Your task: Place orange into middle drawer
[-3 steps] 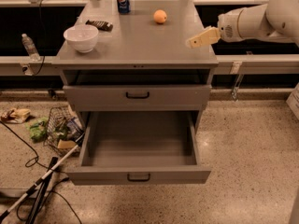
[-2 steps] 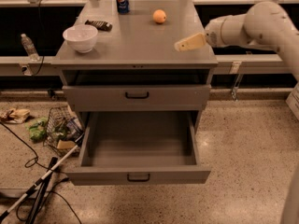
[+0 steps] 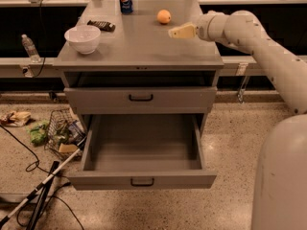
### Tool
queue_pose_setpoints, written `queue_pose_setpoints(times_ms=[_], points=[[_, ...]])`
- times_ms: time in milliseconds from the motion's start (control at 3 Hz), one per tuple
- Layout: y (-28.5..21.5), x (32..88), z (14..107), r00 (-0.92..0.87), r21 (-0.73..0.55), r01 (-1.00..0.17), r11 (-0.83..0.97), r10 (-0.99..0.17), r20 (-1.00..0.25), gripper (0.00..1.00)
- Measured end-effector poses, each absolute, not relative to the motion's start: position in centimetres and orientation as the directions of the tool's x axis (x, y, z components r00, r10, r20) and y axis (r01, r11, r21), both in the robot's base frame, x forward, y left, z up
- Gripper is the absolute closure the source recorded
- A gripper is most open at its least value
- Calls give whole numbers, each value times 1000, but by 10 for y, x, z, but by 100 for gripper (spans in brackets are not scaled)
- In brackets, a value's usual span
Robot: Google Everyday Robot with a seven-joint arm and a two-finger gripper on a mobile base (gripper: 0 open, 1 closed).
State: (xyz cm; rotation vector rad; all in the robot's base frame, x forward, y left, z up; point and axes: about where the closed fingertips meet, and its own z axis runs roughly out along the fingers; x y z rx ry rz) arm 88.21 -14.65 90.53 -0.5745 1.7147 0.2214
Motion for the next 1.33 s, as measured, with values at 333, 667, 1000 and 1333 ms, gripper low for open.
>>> queue_pose_setpoints(times_ms=[333,667,1000,1333], points=[[-141,923,907,-81,-123,-433,893,-174,-981,0],[-136,955,902,-72,-79,-397,914,-118,-990,0],[-133,983,895,-82,-47,-377,925,-83,-993,0],[-133,996,893,-92,-33,-368,929,-71,-993,0]])
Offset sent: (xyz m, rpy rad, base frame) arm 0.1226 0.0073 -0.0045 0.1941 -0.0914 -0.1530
